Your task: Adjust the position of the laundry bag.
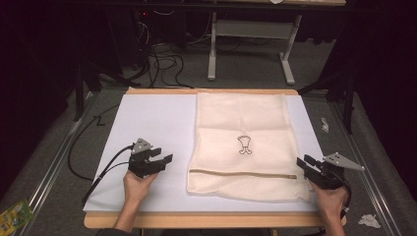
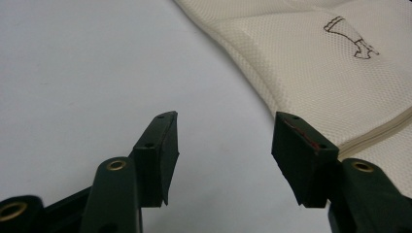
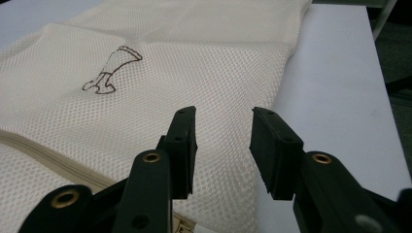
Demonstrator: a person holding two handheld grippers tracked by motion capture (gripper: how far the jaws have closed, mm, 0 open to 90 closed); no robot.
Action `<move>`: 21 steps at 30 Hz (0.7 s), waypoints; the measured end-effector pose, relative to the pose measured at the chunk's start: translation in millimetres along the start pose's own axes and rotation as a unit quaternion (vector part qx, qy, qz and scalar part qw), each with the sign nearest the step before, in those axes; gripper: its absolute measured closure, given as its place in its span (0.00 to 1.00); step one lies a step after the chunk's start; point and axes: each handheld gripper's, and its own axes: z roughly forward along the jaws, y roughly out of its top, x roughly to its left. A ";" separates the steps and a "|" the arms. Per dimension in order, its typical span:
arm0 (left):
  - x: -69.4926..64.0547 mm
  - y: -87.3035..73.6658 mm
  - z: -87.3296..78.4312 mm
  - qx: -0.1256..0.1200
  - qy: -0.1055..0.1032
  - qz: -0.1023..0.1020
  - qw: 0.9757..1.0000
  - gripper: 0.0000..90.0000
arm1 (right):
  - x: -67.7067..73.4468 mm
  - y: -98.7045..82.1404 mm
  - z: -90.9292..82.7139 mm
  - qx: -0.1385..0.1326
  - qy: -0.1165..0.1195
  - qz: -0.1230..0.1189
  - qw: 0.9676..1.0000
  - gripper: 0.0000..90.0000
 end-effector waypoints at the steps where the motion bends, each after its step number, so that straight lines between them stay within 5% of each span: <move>1: -3.1 1.9 1.5 0.000 -0.003 0.002 1.000 0.47 | 1.4 1.4 -1.3 0.004 0.000 -0.001 1.000 0.70; 6: -19.6 7.8 13.1 0.003 -0.023 0.008 1.000 0.46 | 0.8 2.4 0.8 0.026 0.009 0.009 1.000 0.67; 9: -25.7 10.5 20.3 0.010 -0.043 -0.007 0.999 0.44 | 0.8 3.5 3.3 0.040 0.014 0.024 0.999 0.67; 15: -43.4 15.7 34.6 0.028 -0.027 0.021 0.999 0.44 | -0.6 4.1 9.6 0.059 -0.002 0.031 0.998 0.67; 21: -50.7 18.1 51.8 0.040 -0.034 0.008 0.999 0.44 | -4.1 1.7 15.8 0.082 -0.014 0.037 0.996 0.65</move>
